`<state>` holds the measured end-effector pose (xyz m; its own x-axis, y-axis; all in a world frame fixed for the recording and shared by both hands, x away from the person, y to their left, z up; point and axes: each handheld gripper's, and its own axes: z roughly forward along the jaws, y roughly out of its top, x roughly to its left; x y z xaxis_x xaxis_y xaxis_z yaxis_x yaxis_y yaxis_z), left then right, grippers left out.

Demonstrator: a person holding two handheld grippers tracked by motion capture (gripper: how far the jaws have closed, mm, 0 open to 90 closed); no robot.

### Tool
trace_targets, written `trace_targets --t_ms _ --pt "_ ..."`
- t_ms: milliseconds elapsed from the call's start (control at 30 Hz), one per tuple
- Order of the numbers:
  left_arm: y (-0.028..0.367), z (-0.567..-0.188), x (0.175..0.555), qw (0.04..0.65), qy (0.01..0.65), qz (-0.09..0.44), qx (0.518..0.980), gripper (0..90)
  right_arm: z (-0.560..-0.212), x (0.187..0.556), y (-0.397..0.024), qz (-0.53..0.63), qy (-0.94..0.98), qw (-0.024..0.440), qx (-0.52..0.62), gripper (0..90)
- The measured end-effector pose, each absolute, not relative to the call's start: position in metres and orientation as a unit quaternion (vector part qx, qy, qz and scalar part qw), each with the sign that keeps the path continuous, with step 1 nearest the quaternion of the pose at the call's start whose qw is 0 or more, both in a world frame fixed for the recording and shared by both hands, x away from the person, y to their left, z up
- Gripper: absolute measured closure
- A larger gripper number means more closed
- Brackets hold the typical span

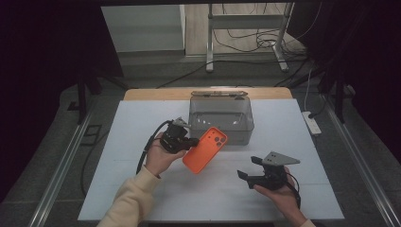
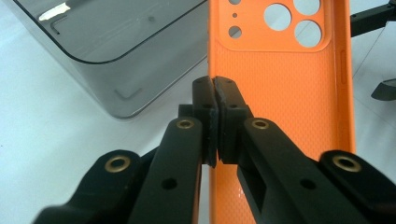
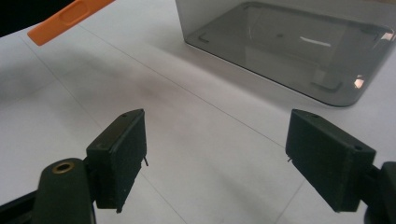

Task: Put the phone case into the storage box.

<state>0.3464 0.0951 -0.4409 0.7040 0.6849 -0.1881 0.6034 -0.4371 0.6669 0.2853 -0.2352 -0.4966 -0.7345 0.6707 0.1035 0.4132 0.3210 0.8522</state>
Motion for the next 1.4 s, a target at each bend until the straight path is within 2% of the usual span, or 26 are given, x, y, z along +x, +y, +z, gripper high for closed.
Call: trace_targets --t_ms 1400 --pt "0.086 -0.448 0.347 0.361 0.380 0.058 0.850 88.2 -0.495 0.283 -0.217 0.485 0.804 0.119 0.323 20.8"
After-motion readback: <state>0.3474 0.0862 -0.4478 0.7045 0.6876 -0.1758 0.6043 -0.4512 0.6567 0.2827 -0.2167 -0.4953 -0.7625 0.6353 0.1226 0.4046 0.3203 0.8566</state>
